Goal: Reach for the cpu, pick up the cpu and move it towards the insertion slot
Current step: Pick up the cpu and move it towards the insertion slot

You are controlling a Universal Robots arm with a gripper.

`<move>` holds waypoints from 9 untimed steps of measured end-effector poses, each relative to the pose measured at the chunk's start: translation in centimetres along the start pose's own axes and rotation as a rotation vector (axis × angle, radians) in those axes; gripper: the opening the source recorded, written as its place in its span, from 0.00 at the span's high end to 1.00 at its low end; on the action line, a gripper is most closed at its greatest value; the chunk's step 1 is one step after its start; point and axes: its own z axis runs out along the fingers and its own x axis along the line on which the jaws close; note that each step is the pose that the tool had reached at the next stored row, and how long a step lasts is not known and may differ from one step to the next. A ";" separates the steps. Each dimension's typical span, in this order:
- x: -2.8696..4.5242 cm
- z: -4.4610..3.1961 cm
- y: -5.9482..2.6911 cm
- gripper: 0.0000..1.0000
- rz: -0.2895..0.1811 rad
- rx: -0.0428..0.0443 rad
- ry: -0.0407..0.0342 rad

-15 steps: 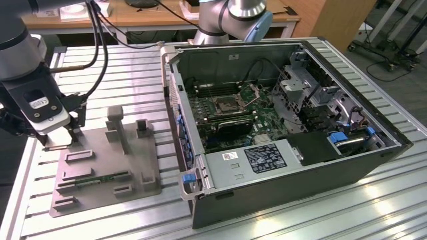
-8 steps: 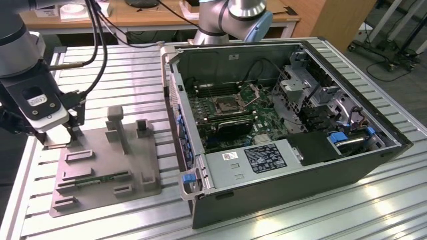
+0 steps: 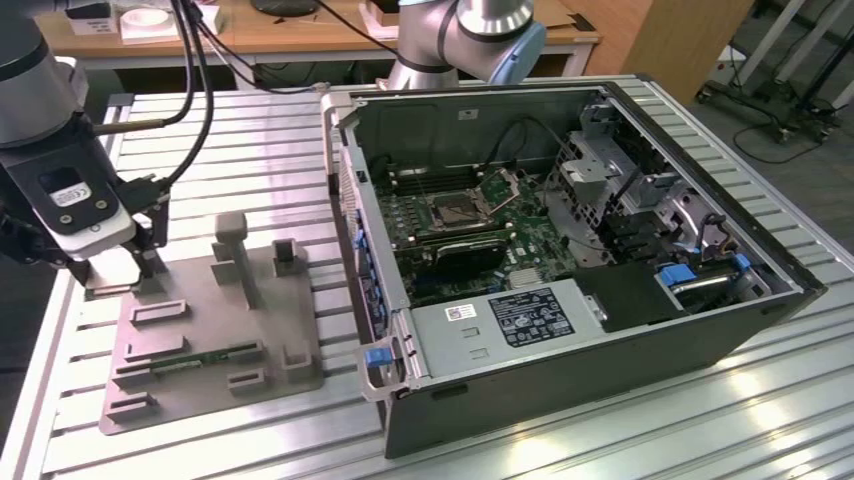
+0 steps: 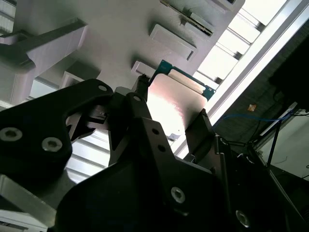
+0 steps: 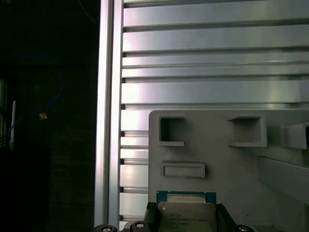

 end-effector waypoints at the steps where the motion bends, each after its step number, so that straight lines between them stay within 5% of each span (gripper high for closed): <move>1: 0.00 -0.08 0.00 0.45 0.000 0.0001 0.0001; 9: 0.01 -0.72 0.03 0.45 0.000 0.0000 0.0001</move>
